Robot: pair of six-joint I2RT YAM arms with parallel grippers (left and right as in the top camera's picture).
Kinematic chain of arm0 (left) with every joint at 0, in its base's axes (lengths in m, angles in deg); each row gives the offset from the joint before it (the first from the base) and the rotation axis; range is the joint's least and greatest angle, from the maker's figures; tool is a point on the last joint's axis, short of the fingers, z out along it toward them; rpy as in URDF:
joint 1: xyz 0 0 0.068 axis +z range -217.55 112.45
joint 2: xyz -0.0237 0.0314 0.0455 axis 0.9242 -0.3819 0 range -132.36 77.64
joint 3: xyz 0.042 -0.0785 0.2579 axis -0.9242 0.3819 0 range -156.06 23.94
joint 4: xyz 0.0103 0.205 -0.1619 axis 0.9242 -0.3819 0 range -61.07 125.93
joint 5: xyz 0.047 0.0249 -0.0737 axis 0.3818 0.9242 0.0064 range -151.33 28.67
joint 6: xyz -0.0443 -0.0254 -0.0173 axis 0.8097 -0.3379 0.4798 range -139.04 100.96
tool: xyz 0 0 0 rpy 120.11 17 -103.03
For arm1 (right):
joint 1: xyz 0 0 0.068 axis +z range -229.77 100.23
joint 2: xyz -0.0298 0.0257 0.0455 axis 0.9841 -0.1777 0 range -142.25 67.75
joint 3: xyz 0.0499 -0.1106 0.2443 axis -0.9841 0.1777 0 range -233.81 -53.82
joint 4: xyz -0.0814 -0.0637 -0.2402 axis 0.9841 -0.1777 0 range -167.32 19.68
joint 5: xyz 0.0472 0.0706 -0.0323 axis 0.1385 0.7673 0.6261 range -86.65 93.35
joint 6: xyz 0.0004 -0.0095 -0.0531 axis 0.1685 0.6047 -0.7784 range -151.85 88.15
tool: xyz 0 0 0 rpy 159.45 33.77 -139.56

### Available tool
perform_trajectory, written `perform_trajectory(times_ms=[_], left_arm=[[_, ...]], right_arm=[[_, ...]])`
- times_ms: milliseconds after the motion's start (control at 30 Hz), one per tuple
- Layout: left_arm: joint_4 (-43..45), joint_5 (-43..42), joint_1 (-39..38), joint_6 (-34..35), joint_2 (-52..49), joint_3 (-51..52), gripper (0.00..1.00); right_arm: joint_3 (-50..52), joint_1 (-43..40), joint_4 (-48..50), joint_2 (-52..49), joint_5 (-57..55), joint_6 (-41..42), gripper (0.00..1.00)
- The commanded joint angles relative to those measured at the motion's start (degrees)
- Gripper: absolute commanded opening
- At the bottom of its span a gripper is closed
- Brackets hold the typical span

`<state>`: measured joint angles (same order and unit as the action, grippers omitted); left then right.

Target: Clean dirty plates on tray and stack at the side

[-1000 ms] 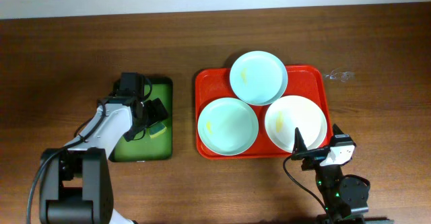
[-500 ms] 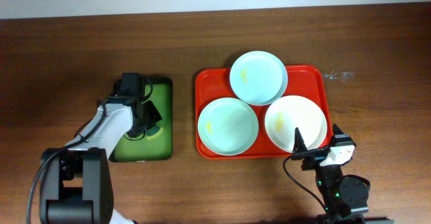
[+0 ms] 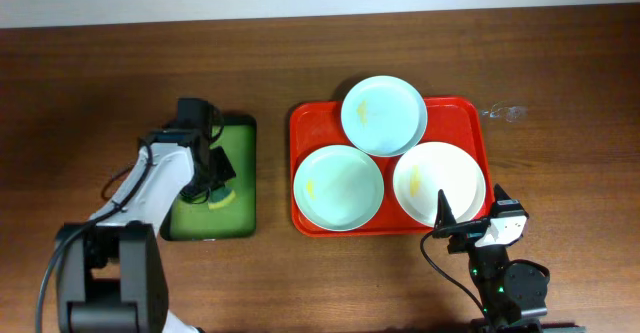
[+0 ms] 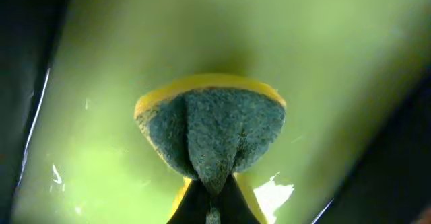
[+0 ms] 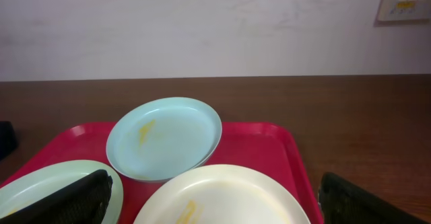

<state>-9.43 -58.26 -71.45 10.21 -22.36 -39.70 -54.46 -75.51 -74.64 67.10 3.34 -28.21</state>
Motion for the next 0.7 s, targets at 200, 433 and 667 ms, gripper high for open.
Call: perform_trajectory(times_ms=[200,433,667], left_arm=[[1.42,-16.55,-19.58,-8.48,9.25,-2.89,0.0],[22.03,-11.02,-32.3,-2.93,-6.08,-1.01,0.0],[19.8,-9.7,-26.64,-2.95,-1.79,-3.54,1.0]], right_arm=[[0.33,-0.17,5.53,0.35,-2.03,0.46,0.98],[-9.42,-0.17,10.54,-2.1,19.96,10.03,0.98],[-44.61,-0.15,-15.32,-42.99,32.3,5.97,0.98]])
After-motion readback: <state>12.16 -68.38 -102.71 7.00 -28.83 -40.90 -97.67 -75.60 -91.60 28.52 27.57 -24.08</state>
